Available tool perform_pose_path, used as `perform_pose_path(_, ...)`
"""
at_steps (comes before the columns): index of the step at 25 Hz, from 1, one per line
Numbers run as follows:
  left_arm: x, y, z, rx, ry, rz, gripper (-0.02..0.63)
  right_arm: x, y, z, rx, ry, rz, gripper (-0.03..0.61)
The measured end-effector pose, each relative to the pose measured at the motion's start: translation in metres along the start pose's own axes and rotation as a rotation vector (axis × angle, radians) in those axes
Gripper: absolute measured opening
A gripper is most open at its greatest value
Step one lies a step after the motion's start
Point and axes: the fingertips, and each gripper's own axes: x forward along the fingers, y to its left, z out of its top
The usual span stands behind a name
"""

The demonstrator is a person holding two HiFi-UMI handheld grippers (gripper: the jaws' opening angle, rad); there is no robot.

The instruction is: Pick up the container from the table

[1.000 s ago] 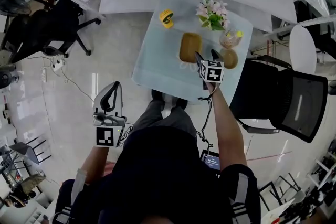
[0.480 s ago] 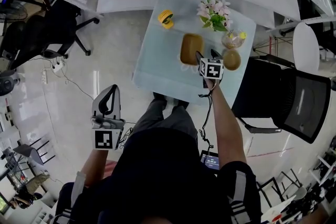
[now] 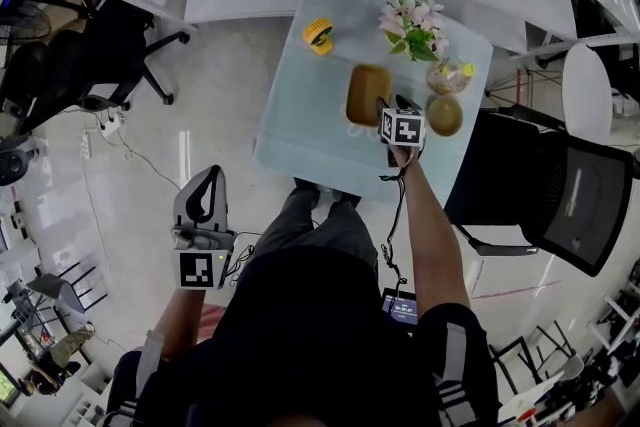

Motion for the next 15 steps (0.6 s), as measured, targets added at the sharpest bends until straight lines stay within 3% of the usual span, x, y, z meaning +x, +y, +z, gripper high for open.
perform_pose_path(15, 0.004, 0.007, -0.011, 0.002, 0.04, 0.008, 0.005, 0.008, -0.009, -0.004, 0.017, 0.045, -0.032, 0.111)
